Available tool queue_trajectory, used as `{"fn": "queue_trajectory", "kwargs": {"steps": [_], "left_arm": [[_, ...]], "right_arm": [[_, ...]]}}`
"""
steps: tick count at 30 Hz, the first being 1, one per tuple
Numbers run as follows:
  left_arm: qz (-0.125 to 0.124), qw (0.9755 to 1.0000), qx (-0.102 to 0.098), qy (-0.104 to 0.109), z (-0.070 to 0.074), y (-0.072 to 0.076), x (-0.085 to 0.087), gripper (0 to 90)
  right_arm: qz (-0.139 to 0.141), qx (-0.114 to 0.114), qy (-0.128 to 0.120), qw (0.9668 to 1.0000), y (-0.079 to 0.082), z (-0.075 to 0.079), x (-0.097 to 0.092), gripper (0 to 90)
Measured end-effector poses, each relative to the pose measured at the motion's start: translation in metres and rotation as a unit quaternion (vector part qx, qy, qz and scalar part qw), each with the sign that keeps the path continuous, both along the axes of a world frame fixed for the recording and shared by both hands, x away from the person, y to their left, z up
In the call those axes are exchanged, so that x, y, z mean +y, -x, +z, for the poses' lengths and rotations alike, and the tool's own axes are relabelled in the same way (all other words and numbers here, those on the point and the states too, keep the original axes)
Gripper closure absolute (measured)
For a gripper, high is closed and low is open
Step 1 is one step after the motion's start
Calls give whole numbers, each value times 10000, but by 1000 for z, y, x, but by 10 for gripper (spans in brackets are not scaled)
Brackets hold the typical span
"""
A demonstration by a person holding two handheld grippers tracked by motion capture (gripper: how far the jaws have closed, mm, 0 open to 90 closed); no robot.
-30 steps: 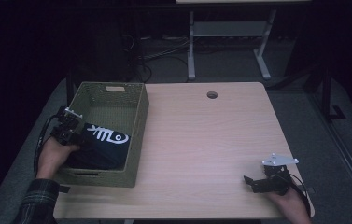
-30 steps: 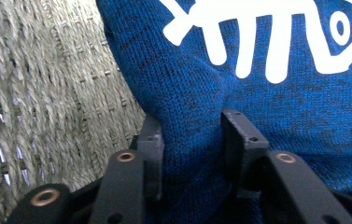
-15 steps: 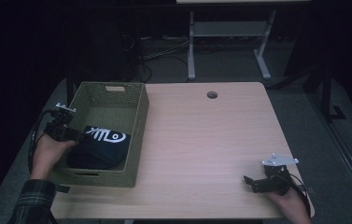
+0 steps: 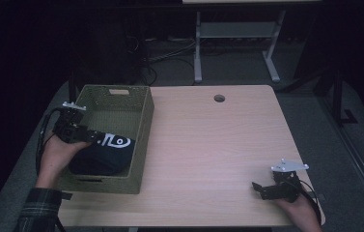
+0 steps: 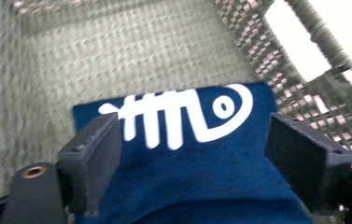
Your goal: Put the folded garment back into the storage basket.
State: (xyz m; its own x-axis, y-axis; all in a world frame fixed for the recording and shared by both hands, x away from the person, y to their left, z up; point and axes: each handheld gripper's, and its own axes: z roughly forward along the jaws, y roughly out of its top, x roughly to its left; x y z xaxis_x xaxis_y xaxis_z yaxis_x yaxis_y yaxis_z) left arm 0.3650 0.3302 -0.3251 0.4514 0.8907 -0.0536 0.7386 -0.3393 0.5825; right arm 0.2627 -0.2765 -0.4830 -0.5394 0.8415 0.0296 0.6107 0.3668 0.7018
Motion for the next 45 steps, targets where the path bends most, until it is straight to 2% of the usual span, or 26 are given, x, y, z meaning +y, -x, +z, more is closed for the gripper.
{"fn": "queue_trajectory", "kwargs": {"steps": [3, 8, 11, 17, 24, 33, 34, 38, 41, 45], "left_arm": [[-77, 9998, -120, 107, 2, 2, -11, 134], [-273, 9991, -242, 194, 6, 4, -31, 130], [-424, 9979, -339, 339, 8, 6, -46, 130], [-806, 9950, -431, 407, 9, 10, -80, 130], [-1159, 9900, -537, 598, 3, 13, -121, 131], [-1597, 9824, -681, 688, -11, 22, -169, 132], [-1671, 9808, -726, 692, -14, 25, -176, 133], [-1858, 9774, -790, 634, -23, 31, -195, 135], [-1976, 9752, -786, 620, -32, 35, -208, 135], [-2132, 9725, -687, 631, -49, 38, -222, 137]], "right_arm": [[1, -1, 2, 10000, 0, 0, 0, 20], [3, -3, 1, 10000, 0, 0, 0, 20], [1, 1, -1, 10000, 0, 0, 0, 20], [1, 1, 0, 10000, 0, 0, 0, 20], [-3, 3, -16, 10000, 0, 0, 0, 20], [9, -8, 0, 10000, 0, 0, 0, 20], [10, -7, 1, 10000, 0, 0, 0, 20], [8, -11, -3, 10000, 0, 0, 0, 20], [6, -14, 2, 10000, 0, 0, 0, 20], [12, -18, 2, 10000, 0, 0, 0, 20]]}}
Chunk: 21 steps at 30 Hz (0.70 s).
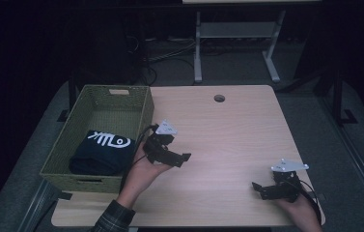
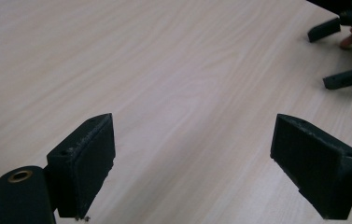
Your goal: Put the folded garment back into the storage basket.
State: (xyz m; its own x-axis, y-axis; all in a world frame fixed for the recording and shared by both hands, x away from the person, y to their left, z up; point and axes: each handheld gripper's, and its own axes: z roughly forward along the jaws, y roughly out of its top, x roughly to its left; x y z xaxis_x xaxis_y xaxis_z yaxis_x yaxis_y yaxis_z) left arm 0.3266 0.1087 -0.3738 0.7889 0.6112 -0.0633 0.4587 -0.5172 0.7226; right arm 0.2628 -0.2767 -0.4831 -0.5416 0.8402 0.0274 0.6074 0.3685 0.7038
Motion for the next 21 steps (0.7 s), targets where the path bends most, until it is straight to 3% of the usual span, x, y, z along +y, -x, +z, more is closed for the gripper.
{"fn": "queue_trajectory", "kwargs": {"steps": [8, 13, 21], "left_arm": [[-155, 9989, 183, -407, -37, 5, -18, 137], [-221, 9966, 204, -768, -57, 6, -21, 136], [-254, 9952, 393, -859, -82, 5, -18, 136]], "right_arm": [[12, 8, -2, 10000, 0, 0, 0, 20], [2, 3, 5, 10000, 0, 0, 0, 20], [-2, 7, 3, 10000, 0, 0, 0, 20]]}}
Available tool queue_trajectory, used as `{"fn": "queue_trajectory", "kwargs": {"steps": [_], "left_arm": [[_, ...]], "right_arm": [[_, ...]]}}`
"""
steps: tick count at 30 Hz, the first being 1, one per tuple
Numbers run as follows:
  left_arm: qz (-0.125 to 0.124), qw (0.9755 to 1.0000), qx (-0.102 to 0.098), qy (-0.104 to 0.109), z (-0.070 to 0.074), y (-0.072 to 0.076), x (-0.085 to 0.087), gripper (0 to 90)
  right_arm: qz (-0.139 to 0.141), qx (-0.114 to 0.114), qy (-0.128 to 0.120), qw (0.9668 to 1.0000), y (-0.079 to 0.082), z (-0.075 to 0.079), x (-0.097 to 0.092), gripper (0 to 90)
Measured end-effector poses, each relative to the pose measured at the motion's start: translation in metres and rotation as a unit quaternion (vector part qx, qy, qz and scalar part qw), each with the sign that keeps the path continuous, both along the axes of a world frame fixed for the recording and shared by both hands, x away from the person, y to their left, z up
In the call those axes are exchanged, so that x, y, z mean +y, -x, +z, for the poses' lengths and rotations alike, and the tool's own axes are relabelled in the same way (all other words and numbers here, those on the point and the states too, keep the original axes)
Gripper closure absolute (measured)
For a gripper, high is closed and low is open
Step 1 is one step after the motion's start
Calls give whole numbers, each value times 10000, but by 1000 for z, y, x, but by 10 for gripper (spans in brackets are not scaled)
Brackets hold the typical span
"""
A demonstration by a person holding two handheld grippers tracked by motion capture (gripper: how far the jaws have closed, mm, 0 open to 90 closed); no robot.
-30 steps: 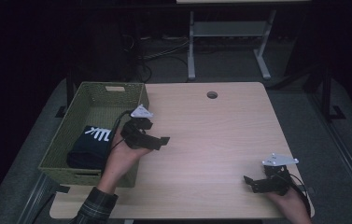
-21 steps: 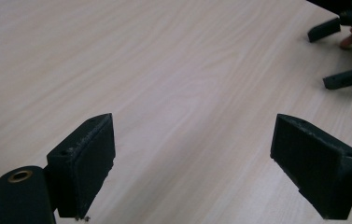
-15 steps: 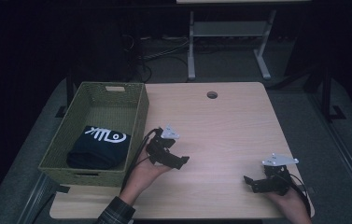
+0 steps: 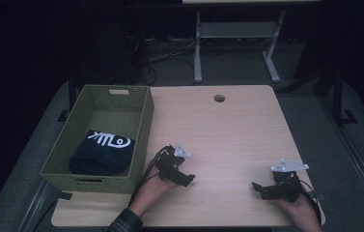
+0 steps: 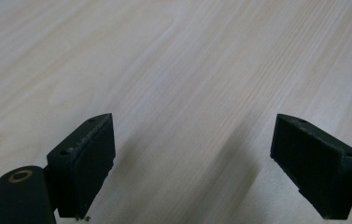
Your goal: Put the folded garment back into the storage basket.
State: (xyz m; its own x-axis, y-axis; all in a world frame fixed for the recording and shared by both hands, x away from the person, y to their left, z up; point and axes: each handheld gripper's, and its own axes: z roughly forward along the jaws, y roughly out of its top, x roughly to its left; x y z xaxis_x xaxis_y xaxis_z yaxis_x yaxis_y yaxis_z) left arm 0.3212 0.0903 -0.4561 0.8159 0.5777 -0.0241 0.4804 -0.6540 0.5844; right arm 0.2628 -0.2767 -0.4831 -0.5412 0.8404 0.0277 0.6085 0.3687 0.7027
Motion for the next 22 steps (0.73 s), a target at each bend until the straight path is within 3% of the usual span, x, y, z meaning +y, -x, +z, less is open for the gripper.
{"fn": "queue_trajectory", "kwargs": {"steps": [2, 6, 10, 12, 22], "left_arm": [[-37, 9999, 74, -73, -5, 0, 0, 136], [-63, 9999, -145, -27, -8, 1, 2, 131], [-51, 9985, -420, 357, -16, 4, 8, 129], [-46, 9964, -592, 599, -21, 7, 12, 129], [-54, 9962, -598, 624, -21, 8, 13, 131]], "right_arm": [[0, -1, 1, 10000, 0, 0, 0, 20], [0, -1, 0, 10000, 0, 0, 0, 20], [-1, 0, 1, 10000, 0, 0, 0, 20], [-1, 0, 0, 10000, 0, 0, 0, 20], [-2, 0, 0, 10000, 0, 0, 0, 19]]}}
